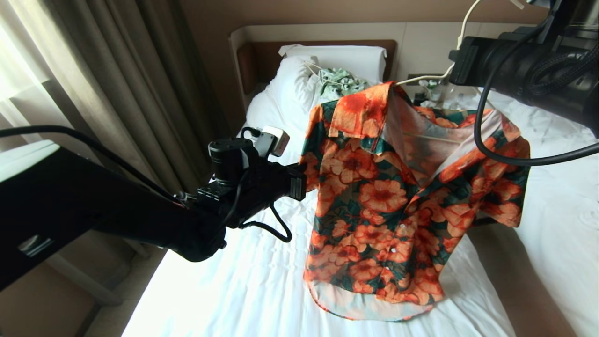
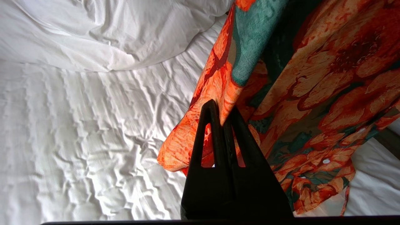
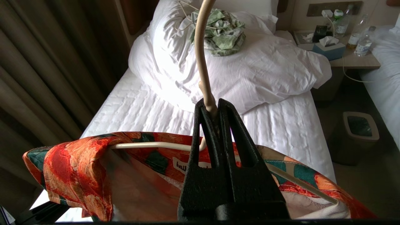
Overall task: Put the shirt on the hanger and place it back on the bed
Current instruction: Take the clothes hanger out of the clothes
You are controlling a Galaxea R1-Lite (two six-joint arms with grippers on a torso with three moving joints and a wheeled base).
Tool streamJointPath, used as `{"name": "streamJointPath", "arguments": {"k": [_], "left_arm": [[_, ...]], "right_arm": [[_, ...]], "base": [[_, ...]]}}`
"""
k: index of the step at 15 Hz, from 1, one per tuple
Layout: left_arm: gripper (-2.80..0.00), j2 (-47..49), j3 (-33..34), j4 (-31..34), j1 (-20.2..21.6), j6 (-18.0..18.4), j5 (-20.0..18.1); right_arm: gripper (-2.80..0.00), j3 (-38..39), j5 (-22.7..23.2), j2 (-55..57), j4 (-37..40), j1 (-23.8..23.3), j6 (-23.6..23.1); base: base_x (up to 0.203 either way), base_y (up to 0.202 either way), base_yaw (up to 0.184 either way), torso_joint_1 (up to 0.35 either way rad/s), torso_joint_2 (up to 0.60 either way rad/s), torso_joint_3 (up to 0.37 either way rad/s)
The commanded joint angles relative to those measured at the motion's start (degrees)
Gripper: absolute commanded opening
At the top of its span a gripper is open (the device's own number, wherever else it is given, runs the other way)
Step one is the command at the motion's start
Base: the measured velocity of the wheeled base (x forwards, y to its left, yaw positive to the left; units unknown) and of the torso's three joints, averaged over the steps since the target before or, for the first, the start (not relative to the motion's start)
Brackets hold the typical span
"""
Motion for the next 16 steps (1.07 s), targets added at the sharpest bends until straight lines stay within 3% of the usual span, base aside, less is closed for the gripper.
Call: {"name": "streamJointPath", "arguments": {"k": [1,9,14,15,16], "left_arm": [[-2.80,-0.21,0.66,-0.26,0.81,-0.96,-0.02],[-2.80,-0.04,3.07,-0.32,1.85,-1.96,1.59],[-2.80,-8.42,4.40,8.26,-0.25,-3.13,4.62],[0.00,-9.43,4.72,8.73,-0.71,-3.11,4.84],[0.00,-9.62,4.78,8.80,-0.70,-2.93,4.82]], "right_arm": [[-2.80,-0.08,-0.10,-0.11,-0.14,-0.02,0.03],[-2.80,-0.34,-0.10,-0.15,-0.14,-0.28,0.02],[-2.80,-0.17,-0.19,-0.19,-0.05,-0.20,-0.23],[-2.80,-0.08,-0.19,-0.15,-0.05,-0.11,-0.23],[-2.80,-0.08,-0.19,-0.23,0.28,-0.03,-0.23]], "base": [[0.000,0.000,0.000,0.000,0.00,0.000],[0.000,0.000,0.000,0.000,0.00,0.000],[0.000,0.000,0.000,0.000,0.00,0.000],[0.000,0.000,0.000,0.000,0.00,0.000],[0.000,0.000,0.000,0.000,0.00,0.000]]}}
